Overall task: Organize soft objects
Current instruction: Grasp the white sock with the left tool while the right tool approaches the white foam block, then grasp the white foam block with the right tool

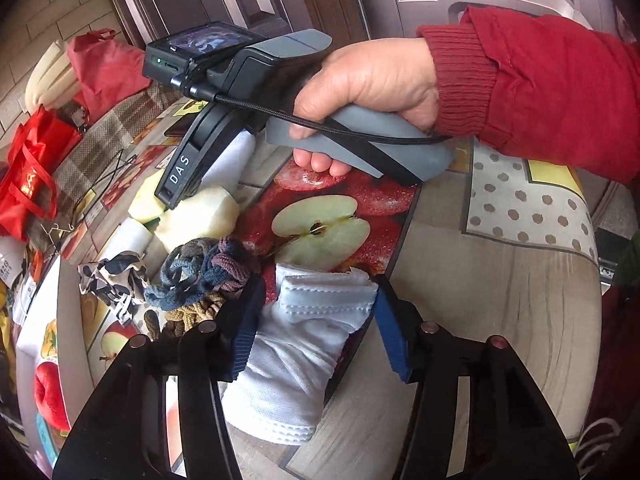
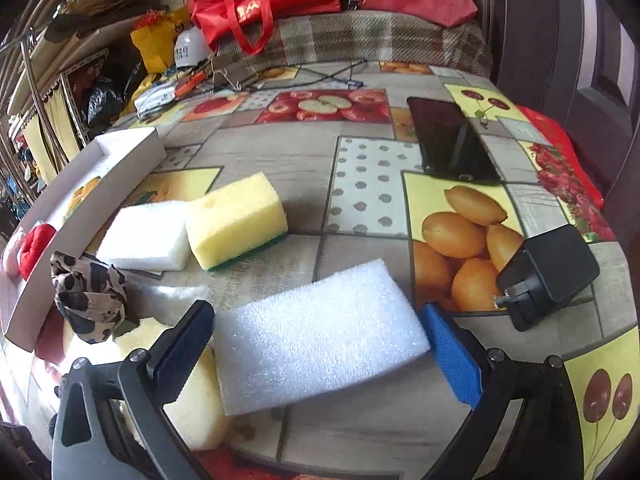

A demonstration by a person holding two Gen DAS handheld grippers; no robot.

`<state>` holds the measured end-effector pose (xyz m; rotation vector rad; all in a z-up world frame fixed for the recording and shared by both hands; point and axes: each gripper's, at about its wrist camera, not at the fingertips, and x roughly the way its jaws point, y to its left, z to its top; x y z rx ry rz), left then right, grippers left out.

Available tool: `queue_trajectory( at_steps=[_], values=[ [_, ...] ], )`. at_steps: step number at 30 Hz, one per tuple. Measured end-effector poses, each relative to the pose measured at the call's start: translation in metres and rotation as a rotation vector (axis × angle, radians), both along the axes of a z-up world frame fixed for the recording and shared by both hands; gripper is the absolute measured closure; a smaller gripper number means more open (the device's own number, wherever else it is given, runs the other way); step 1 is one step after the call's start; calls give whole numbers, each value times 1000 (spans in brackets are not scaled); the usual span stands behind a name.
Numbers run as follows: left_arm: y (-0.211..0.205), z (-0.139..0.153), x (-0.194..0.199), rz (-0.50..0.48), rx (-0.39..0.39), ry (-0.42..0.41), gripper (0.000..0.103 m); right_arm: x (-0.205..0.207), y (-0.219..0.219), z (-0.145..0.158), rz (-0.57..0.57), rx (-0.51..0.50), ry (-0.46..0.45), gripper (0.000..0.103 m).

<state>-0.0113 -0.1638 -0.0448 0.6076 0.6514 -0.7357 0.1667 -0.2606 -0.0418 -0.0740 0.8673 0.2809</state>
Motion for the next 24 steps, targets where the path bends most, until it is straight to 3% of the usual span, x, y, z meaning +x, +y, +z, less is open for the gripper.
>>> queue_trajectory(
  at_steps=[6, 11, 17, 24],
  values=[
    [19, 1, -17, 18, 19, 15, 49, -11, -38, 6, -49, 34, -15, 6],
    [53, 0, -19, 115, 27, 42, 49, -38, -64, 21, -59, 73, -101, 0],
    [90, -3, -6, 241, 18, 49, 49, -62, -69, 10, -105, 102, 1, 0],
    [107, -2, 11, 330, -26, 74, 49, -39, -38, 7, -165, 89, 37, 0]
  ],
)
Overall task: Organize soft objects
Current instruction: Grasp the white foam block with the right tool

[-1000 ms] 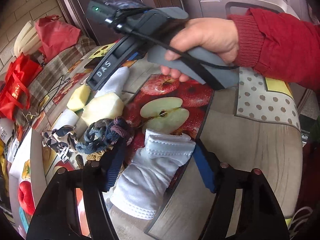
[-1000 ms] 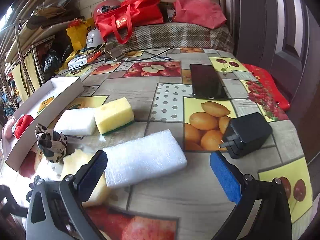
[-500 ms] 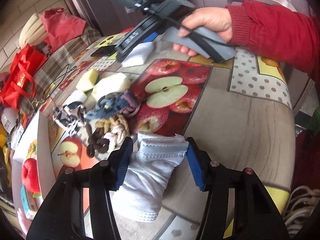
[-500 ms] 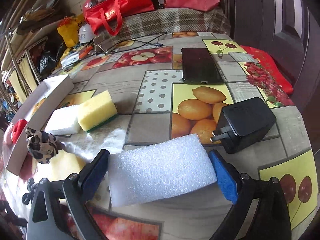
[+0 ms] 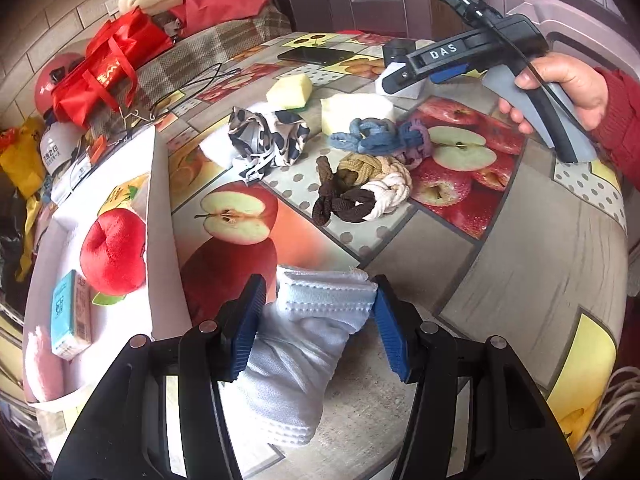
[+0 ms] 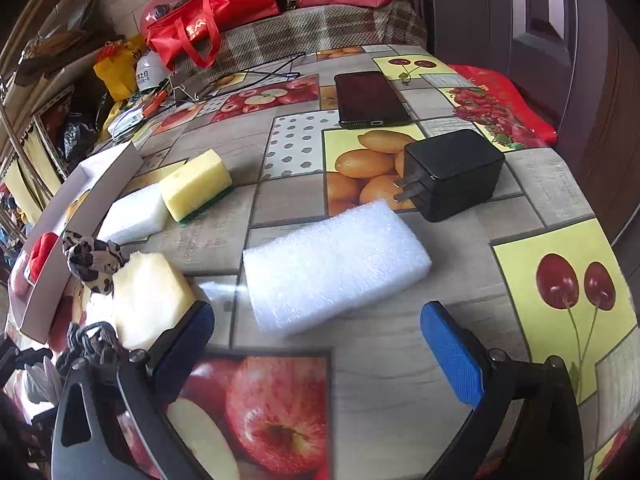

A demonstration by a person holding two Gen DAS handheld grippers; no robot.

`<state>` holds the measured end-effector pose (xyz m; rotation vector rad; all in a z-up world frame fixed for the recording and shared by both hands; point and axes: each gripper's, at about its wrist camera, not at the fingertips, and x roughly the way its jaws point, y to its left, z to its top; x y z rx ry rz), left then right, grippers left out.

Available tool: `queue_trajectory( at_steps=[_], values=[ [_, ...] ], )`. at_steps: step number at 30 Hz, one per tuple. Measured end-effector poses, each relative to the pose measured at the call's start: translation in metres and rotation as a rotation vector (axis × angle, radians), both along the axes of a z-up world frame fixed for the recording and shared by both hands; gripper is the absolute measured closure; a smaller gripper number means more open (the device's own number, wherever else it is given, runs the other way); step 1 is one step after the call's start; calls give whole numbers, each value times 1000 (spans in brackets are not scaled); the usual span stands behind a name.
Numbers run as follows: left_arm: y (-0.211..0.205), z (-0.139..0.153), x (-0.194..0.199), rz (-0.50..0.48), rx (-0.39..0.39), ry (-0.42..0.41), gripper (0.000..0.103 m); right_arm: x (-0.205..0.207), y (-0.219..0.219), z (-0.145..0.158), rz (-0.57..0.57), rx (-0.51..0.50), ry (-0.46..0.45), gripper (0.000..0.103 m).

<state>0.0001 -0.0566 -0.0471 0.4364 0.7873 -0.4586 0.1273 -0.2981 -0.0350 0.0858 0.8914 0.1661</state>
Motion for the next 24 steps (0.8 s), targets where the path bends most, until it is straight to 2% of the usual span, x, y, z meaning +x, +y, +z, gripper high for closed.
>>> queue_trajectory(
  at_steps=[4, 12, 14, 16, 18, 19, 20, 23, 24],
  values=[
    [3, 0, 2, 3, -8, 8, 49, 28, 26, -2, 38, 32, -32, 0],
    [10, -1, 8, 18, -46, 43, 49, 45, 49, -8, 36, -116, -16, 0],
    [11, -1, 9, 23, -49, 49, 49, 46, 49, -7, 25, -139, -23, 9],
    [13, -1, 11, 24, -60, 59, 49, 46, 45, -6, 14, -144, -26, 13],
    [14, -2, 13, 24, -69, 69, 49, 45, 42, -6, 19, -182, -37, 25],
    [15, -2, 13, 19, -78, 75, 54, 44, 41, -4, 28, -184, -45, 41],
    [15, -2, 13, 9, -87, 81, 57, 42, 39, -3, 29, -192, -56, 52],
    [13, -1, 10, 9, -72, 59, 61, 34, 27, -1, 15, -147, -73, 52],
    [11, 0, 8, 10, -63, 43, 62, 29, 22, 4, 1, -116, -105, 52]
  ],
)
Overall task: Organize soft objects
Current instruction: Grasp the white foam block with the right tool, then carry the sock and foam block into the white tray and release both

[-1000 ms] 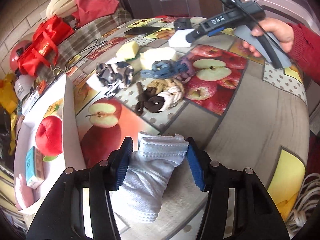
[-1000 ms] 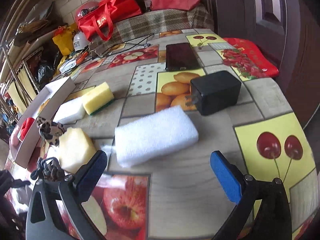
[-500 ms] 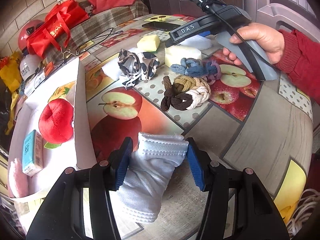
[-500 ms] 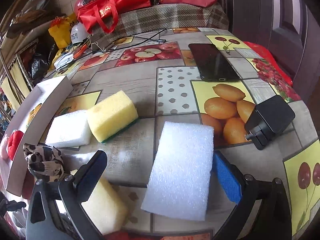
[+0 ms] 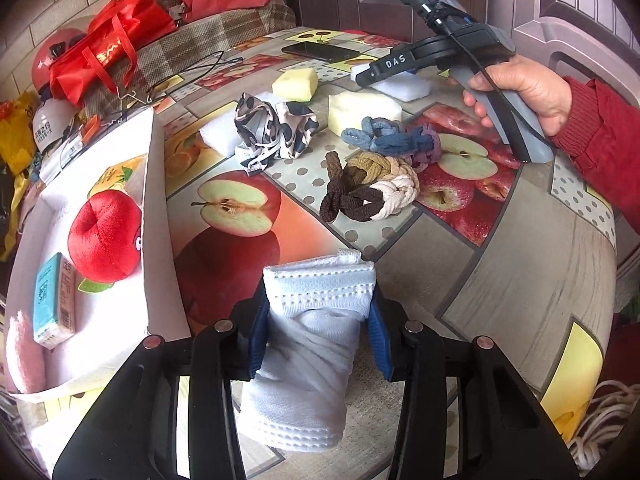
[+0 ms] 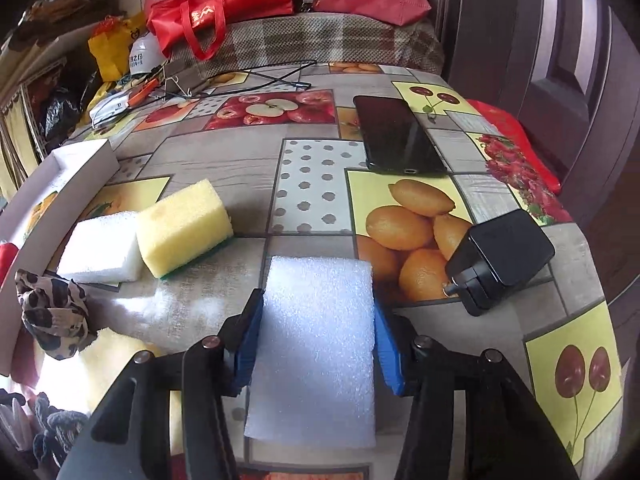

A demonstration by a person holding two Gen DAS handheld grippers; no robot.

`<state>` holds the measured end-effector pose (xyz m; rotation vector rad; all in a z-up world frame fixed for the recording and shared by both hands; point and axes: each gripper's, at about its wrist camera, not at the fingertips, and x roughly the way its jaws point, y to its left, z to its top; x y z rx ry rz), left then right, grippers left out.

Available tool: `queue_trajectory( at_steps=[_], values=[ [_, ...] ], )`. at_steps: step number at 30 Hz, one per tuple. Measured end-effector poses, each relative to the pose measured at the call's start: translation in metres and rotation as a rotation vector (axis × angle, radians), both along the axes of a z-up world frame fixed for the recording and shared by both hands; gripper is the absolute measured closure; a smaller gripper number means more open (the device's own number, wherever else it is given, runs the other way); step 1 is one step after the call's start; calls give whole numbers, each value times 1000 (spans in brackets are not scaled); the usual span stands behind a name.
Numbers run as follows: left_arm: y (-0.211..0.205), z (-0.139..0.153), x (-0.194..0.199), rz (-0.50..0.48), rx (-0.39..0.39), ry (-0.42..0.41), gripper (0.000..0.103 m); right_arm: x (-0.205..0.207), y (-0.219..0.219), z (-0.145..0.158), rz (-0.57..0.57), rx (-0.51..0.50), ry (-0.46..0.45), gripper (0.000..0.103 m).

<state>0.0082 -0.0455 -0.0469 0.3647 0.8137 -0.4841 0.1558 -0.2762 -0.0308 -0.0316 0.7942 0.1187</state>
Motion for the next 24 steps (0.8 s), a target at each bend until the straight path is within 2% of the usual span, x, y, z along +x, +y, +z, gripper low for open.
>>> queue_trajectory(
  at_steps=[5, 9, 12, 15, 19, 24],
  values=[
    [3, 15, -18, 39, 13, -151, 62, -51, -8, 31, -18, 76, -287, 52],
    [24, 31, -29, 171, -30, -286, 62, -85, -1, 41, 4, 109, -426, 52],
    [46, 44, -42, 304, -74, -403, 62, -103, 8, 44, 36, 142, -458, 52],
    [65, 50, -49, 417, -123, -466, 62, -119, 22, 47, 85, 143, -491, 52],
    [87, 52, -41, 524, -157, -489, 62, -129, 47, 48, 155, 141, -508, 52],
    [111, 47, -24, 623, -201, -451, 62, -131, 80, 45, 232, 125, -498, 52]
  ],
)
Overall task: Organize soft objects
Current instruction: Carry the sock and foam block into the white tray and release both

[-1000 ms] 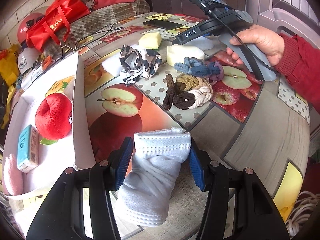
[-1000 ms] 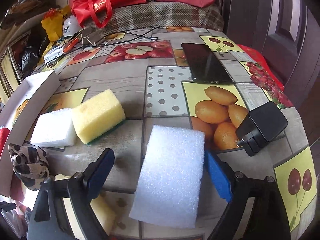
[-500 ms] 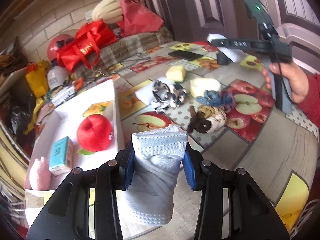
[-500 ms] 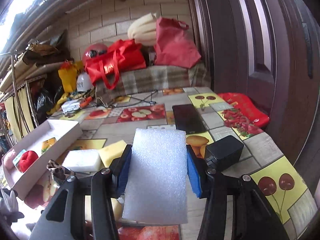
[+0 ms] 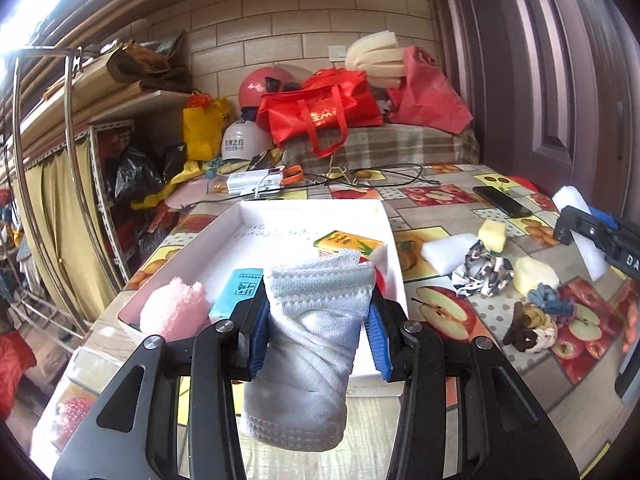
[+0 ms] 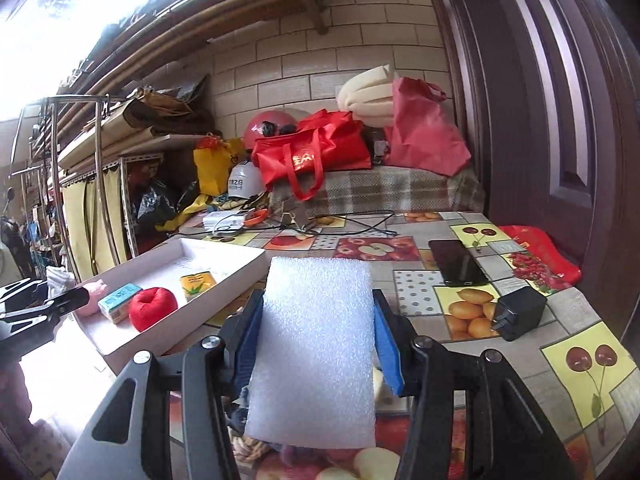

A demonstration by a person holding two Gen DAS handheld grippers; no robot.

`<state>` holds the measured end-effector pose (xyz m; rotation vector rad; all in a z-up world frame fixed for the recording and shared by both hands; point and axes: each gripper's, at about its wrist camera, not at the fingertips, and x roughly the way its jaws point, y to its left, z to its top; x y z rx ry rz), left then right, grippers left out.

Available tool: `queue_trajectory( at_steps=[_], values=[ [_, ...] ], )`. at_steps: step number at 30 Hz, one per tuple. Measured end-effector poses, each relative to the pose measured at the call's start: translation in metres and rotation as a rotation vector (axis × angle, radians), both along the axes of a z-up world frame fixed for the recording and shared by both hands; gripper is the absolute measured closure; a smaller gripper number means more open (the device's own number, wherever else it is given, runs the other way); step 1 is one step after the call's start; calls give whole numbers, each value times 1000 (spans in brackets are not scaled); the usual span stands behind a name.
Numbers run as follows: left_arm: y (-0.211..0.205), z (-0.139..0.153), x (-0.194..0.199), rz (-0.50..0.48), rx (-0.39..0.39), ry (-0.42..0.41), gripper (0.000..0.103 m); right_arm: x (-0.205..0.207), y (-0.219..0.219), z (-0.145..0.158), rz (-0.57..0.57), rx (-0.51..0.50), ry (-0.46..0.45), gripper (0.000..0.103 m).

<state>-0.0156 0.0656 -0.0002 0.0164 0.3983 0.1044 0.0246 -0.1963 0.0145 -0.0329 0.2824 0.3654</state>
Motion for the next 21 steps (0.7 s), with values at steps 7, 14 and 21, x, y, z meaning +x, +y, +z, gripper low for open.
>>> queue_trajectory(
  at_steps=[7, 14, 21],
  values=[
    [31, -4, 6, 142, -27, -10, 61, 5, 45, -7, 82, -27, 26, 53],
    [63, -11, 22, 225, -36, 3, 61, 11, 86, -12, 142, -64, 15, 53],
    [79, -11, 36, 239, -4, 2, 61, 17, 123, -13, 187, -76, -6, 53]
  ],
)
